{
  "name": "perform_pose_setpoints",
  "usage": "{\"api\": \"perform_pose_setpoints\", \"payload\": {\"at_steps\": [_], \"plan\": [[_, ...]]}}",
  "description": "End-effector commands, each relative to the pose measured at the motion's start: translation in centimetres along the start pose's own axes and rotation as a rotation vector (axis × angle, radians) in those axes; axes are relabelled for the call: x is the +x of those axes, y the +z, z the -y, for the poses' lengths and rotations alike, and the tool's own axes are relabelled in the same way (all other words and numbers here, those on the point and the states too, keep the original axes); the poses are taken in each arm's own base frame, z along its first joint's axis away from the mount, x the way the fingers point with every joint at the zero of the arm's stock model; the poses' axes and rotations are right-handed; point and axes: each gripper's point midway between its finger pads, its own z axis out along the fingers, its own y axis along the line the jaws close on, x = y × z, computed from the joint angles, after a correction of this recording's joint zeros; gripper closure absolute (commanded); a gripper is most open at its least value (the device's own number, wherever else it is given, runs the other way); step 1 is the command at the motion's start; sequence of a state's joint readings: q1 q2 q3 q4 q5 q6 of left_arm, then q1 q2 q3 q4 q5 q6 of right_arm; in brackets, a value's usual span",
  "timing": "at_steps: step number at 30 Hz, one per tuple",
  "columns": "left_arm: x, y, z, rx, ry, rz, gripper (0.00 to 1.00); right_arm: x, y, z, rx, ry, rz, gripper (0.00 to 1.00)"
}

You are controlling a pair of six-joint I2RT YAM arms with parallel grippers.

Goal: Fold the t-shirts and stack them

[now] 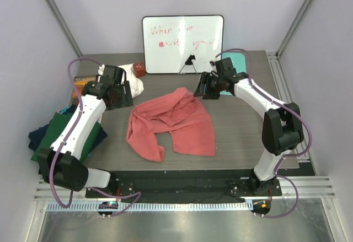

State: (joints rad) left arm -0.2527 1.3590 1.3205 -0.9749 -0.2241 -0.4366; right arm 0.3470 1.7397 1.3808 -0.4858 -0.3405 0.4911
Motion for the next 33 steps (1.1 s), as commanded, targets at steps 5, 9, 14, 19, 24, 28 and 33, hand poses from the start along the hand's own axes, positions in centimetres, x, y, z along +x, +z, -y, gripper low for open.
{"api": "perform_pose_setpoints", "payload": {"at_steps": [5, 9, 14, 19, 24, 28, 33], "plan": [[0.6, -0.2, 0.4, 0.039, -0.021, -0.010, 0.33, 2.9, 2.2, 2.6, 0.064, -0.064, -0.105, 0.43], [0.9, -0.1, 0.7, 0.056, -0.025, -0.021, 0.33, 3.9, 3.2, 3.3, 0.073, -0.063, -0.141, 0.43], [1.4, 0.1, 0.7, 0.060, -0.022, -0.037, 0.34, 4.4, 4.6, 3.7, 0.078, -0.066, -0.160, 0.43], [2.0, 0.1, 0.8, 0.070, -0.027, -0.048, 0.34, 4.3, 6.0, 3.0, 0.092, -0.090, -0.160, 0.44], [2.5, 0.1, 0.8, 0.081, -0.027, -0.053, 0.34, 3.4, 6.9, 2.3, 0.094, -0.105, -0.130, 0.44], [3.0, 0.2, 0.7, 0.082, -0.028, -0.058, 0.34, 3.1, 7.4, 2.5, 0.106, -0.108, -0.126, 0.44], [3.3, 0.3, 0.6, 0.082, -0.030, -0.063, 0.34, 2.6, 7.9, 2.6, 0.116, -0.110, -0.118, 0.44]]}}
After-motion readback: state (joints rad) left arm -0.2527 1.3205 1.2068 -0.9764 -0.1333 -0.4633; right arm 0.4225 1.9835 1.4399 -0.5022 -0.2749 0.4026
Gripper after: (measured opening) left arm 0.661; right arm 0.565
